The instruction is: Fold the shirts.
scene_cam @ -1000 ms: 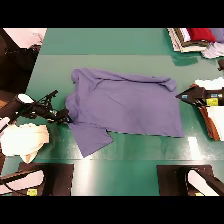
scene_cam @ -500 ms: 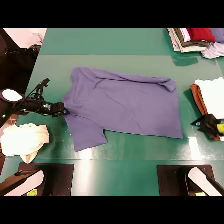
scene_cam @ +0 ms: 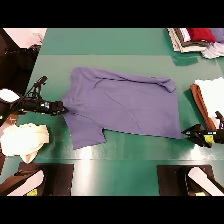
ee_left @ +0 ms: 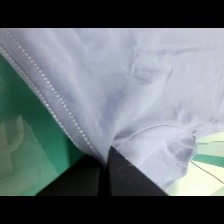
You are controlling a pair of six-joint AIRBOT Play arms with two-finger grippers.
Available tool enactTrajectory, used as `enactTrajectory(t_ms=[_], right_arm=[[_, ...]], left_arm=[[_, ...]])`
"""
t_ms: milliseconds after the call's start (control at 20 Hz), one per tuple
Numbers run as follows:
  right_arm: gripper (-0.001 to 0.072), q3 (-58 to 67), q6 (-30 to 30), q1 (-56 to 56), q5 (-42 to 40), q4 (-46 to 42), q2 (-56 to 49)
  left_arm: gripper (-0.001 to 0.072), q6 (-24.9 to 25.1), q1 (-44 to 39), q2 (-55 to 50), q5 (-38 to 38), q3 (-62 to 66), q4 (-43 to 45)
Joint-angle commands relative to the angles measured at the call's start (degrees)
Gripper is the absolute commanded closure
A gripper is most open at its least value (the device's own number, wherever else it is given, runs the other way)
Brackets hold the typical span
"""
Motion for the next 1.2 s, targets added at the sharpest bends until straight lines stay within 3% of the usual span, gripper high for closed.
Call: enactTrajectory(t_ms=[0,50,450,500,550,600,650,900,1150], right_arm=[[0.0221,-0.9,-2.1,-0.1,0.3,2.0,-4.3],[0.0268,-0.9,-2.8,-0.1,0.7,2.7,-5.6],[0.0277,-0.9,-3.7,3.1,0.4,1.1,-4.1],[0.0459,-0.9,-3.7,4.8,0.5,1.0,-4.0],[0.0571,-0.9,-3.8,6.3,0.4,1.0,-4.0],[0.0669,-0.9,-4.0,7.9,0.0,1.0,-4.0],[0.0693,-0.3,-4.0,9.3,-0.4,1.0,-4.0],[0.0694,12.7,-0.9,15.6,2.3,3.3,2.1],[0.0694,38.6,4.5,20.6,-3.6,4.6,12.4]], left_arm=[[0.0681,0.0,0.0,0.1,-0.3,0.1,0.0],[0.0681,0.0,0.0,0.1,-0.5,0.1,0.0],[0.0681,0.0,0.0,0.1,-1.2,0.1,0.0],[0.0681,0.0,0.0,0.1,-1.4,0.1,0.0],[0.0681,0.0,0.0,0.1,-1.6,0.1,0.0],[0.0682,0.0,0.0,0.1,-1.6,0.1,0.0],[0.0682,0.0,0.0,0.2,-1.5,0.1,0.0],[0.0682,-1.7,0.0,5.5,-1.6,7.7,0.2],[0.0681,-1.7,0.0,12.1,-1.1,34.0,0.0]])
